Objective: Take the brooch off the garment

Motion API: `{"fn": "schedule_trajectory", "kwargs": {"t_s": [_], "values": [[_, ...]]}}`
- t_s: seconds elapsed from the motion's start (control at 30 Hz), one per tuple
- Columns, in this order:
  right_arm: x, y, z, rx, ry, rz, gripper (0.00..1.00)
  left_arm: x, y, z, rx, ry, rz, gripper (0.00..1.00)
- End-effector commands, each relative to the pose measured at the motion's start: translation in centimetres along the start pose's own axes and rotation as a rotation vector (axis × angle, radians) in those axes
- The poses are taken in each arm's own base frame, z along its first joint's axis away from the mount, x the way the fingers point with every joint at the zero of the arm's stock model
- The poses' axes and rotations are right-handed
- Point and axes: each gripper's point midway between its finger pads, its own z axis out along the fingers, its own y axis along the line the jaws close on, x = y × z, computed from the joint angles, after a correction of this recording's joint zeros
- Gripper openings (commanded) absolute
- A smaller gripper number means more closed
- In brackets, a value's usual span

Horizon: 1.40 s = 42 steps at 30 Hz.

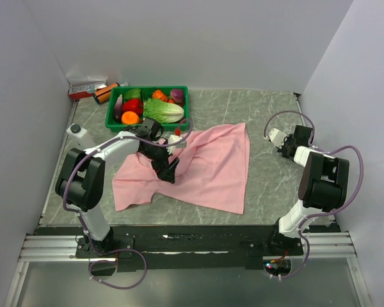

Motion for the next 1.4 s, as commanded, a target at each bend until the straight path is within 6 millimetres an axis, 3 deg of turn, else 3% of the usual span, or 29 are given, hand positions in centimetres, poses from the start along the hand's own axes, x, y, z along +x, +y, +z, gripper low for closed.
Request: {"fn": "schedule_trajectory", "kwargs": {"t_s": [0.0, 0.27, 0.6, 0.63, 0.67, 0.73, 0.77, 0.87, 0.9, 0.93, 0.97, 1.03, 1.07, 1.17, 1.2, 1.23, 1.27, 1.3, 1.33, 1.37], "values": [[-0.8, -1.2, -0.7, 0.052, -0.016, -0.002, 0.29, -1.0, -0.8, -0.3, 0.029, -0.021, 0.003, 0.99], [-0.6, 0.3, -1.7, -0.003, -0.009, 0.019, 0.32, -1.2, -0.9, -0.1, 0.031, -0.027, 0.008, 0.99], [-1.5, 1.8, -4.7, -0.076, -0.049, 0.150, 0.38, -1.8, -1.0, -0.1, 0.032, -0.041, 0.015, 0.99], [-1.5, 2.7, -5.2, -0.117, -0.037, 0.177, 0.38, -1.8, -1.1, -0.1, 0.032, -0.041, 0.018, 1.00], [-2.5, 1.5, -5.9, -0.116, -0.067, 0.215, 0.38, -1.8, -1.1, -0.1, 0.031, -0.040, 0.017, 0.99], [-4.2, 1.3, -7.9, -0.156, -0.112, 0.347, 0.39, -1.8, -1.2, -0.2, 0.024, -0.041, 0.021, 0.99], [-5.9, 1.2, -9.5, -0.210, -0.175, 0.388, 0.41, -1.9, -1.1, -0.3, 0.016, -0.046, 0.022, 0.99], [-10.0, -0.2, -14.0, -0.254, -0.321, 0.509, 0.49, -2.2, -1.0, -0.6, -0.011, -0.061, 0.008, 0.99], [-12.4, -0.5, -15.9, -0.299, -0.420, 0.560, 0.57, -2.6, -0.9, -0.8, -0.019, -0.072, 0.011, 0.99], [-13.5, -1.2, -17.0, -0.311, -0.467, 0.588, 0.71, -3.3, -0.9, -1.4, -0.035, -0.094, 0.024, 0.99], [-15.2, -3.1, -18.8, -0.296, -0.540, 0.609, 0.99, -3.9, -0.9, -1.8, -0.048, -0.108, 0.014, 0.99], [-17.8, -4.8, -21.1, -0.336, -0.640, 0.704, 1.00, -6.4, -0.5, -3.6, -0.093, -0.171, 0.039, 0.99], [-19.2, -6.9, -22.9, -0.314, -0.701, 0.719, 1.00, -7.3, -0.1, -4.4, -0.121, -0.188, 0.032, 0.99], [-22.0, -11.3, -25.8, -0.279, -0.800, 0.871, 1.00, -11.4, 2.1, -8.6, -0.262, -0.288, 0.021, 0.99], [-22.3, -12.5, -25.6, -0.252, -0.780, 0.982, 1.00, -12.4, 2.7, -9.9, -0.297, -0.317, 0.018, 0.99], [-22.5, -13.8, -25.1, -0.157, -0.729, 1.041, 1.00, -14.5, 4.0, -12.8, -0.367, -0.384, 0.025, 0.99], [-22.9, -15.9, -26.5, -0.084, -0.735, 1.071, 1.00, -15.5, 4.7, -14.4, -0.406, -0.429, -0.015, 0.99], [-23.2, -16.5, -25.5, -0.069, -0.696, 1.100, 1.00, -16.2, 5.7, -16.1, -0.457, -0.464, -0.038, 0.99], [-23.4, -16.3, -25.5, -0.075, -0.657, 1.126, 1.00, -17.4, 7.0, -19.4, -0.516, -0.524, -0.052, 0.99], [-24.0, -18.1, -27.2, -0.029, -0.686, 1.134, 1.00, -18.0, 7.6, -20.9, -0.542, -0.562, -0.094, 0.99]]}}
